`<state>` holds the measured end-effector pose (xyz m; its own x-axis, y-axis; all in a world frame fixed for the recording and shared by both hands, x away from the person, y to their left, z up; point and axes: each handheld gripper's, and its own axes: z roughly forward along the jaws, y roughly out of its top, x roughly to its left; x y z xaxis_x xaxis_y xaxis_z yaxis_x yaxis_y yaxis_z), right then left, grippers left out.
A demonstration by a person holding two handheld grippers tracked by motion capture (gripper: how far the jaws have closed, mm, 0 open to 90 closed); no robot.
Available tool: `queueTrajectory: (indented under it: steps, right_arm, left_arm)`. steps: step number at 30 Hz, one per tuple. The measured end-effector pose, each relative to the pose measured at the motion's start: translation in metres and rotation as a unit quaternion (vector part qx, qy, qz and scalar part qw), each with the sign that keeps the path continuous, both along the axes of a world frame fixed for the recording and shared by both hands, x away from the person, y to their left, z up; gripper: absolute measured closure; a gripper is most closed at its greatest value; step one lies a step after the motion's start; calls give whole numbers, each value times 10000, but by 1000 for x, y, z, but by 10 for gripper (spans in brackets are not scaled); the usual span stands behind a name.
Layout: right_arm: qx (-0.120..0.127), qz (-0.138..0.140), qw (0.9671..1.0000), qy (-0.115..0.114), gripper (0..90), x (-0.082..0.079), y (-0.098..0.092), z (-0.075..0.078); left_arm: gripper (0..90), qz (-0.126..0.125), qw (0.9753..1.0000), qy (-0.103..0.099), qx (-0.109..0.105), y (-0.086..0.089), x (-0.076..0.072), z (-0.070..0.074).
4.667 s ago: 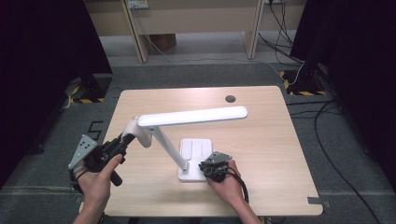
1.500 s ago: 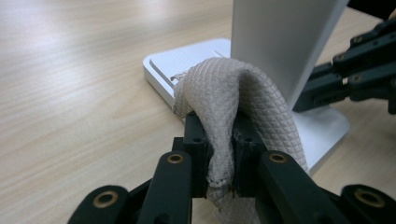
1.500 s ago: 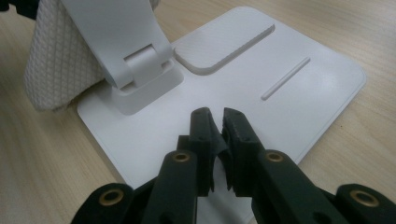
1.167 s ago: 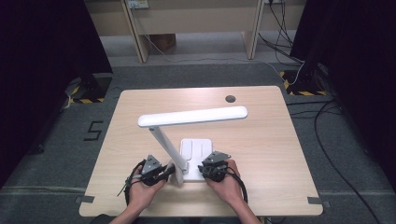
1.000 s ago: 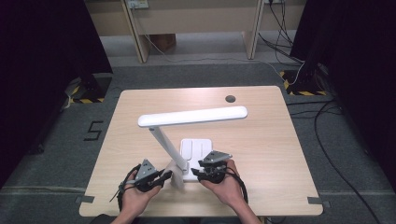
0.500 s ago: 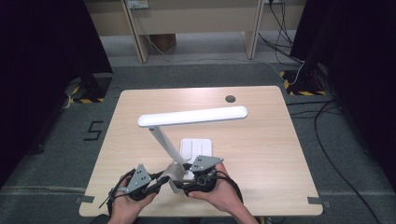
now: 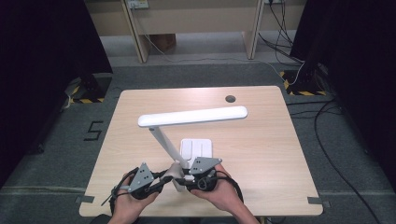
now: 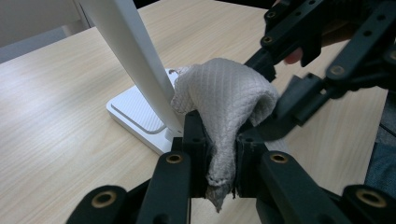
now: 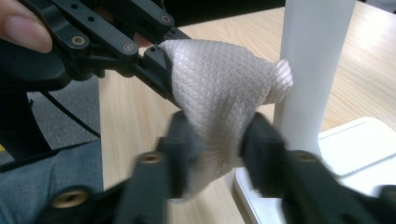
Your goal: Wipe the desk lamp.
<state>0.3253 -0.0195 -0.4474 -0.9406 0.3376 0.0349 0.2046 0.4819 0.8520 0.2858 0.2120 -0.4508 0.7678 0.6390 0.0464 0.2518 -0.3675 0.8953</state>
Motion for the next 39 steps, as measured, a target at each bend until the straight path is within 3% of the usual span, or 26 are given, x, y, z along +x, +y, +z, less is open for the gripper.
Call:
queueTrajectory:
  steps: [3, 5, 7, 9, 11, 13, 18, 24, 28, 31, 39]
  right_arm:
    - [-43, -42, 10000, -43, 780, 0, -3, 2]
    - [1, -103, 9999, -93, 789, 1, -7, 6]
    - [156, -266, 9994, -167, 791, 4, -13, 14]
    - [320, -524, 9976, -325, 791, 7, -22, 26]
    - [493, -721, 9949, -507, 791, 10, -28, 39]
    - [512, -816, 9927, -725, 790, 13, -30, 50]
    - [543, -673, 9921, -914, 788, 17, -17, 69]
    - [809, -620, 9886, -1109, 789, 21, -7, 86]
    - [1091, -710, 9839, -1227, 788, 21, 0, 94]
    - [1155, -772, 9812, -1340, 786, 22, 4, 100]
    - [1182, -762, 9803, -1388, 776, 27, 11, 107]
  left_arm:
    - [751, 7, 10000, -34, -74, 0, 0, -2]
    - [651, 83, 9998, -139, -85, 1, 0, -3]
    - [552, 187, 9998, -80, -88, 5, 0, -7]
    - [507, 249, 9997, 53, -32, 8, 0, -15]
    - [501, 272, 9991, 319, 41, 9, 4, -27]
    - [513, 240, 9985, 495, 35, 6, 11, -37]
    - [548, 243, 9961, 846, -46, -1, 34, -53]
    - [535, 102, 9956, 928, 20, -11, 44, -63]
    - [548, 81, 9948, 1010, 12, -14, 47, -66]
    - [555, 44, 9944, 1060, -14, -16, 49, -66]
    - [528, -107, 9936, 1110, 181, -18, 52, -67]
